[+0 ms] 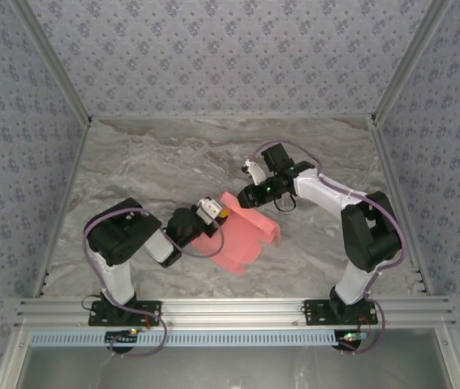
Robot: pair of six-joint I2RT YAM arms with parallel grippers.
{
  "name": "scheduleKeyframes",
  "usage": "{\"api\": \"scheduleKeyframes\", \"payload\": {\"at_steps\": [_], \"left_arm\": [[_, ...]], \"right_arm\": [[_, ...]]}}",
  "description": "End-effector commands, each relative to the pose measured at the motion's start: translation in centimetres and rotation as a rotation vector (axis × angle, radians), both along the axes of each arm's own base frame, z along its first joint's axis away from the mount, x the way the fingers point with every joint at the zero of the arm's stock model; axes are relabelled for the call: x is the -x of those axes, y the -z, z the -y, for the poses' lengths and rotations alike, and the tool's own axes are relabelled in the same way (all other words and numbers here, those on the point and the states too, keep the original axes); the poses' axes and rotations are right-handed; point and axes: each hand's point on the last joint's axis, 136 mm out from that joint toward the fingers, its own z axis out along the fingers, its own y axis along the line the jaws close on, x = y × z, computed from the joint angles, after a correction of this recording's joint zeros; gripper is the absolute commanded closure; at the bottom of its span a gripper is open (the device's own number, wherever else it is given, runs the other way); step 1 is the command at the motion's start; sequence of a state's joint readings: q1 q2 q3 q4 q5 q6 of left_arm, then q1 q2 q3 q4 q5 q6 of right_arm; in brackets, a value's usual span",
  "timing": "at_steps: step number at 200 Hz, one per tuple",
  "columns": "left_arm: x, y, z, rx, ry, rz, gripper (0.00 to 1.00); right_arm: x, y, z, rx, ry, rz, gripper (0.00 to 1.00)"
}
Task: Fold the paper box
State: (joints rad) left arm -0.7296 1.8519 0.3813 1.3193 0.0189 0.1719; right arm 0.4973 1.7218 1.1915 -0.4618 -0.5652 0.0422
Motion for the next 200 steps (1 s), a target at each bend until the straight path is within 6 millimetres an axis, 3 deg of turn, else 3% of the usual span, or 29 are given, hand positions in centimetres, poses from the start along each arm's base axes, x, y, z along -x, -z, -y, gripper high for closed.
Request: {"api": "scheduleKeyframes", "payload": {"at_steps": [1,46,106,169,200], "left_arm": [[-0.2,-1.9,-0.9,0.037,-0.021,0.025,0.61],[-1.0,-2.9,-2.0,0.063,-0.035,0.016,0.53],[-2.4,-1.5,0.7,0.118,0.023,0.002,0.50],[-3.5,-1.0,1.6,0.128,-0.038,-0.017,0.77],[-3.7,0.3,2.2,0.092,-0.074,-0.002,0.88]], "right_arm": [[1.4,3.2,1.3,0.085,0.018,-0.088,0.63],[1.4,3.0,1.3,0.074,0.017,-0.087,0.63],[1.4,2.6,1.2,0.062,0.014,-0.084,0.63],[1.6,2.4,0.9,0.046,0.028,-0.085,0.63],[2.0,2.3,0.6,0.054,0.037,-0.082,0.61]]}}
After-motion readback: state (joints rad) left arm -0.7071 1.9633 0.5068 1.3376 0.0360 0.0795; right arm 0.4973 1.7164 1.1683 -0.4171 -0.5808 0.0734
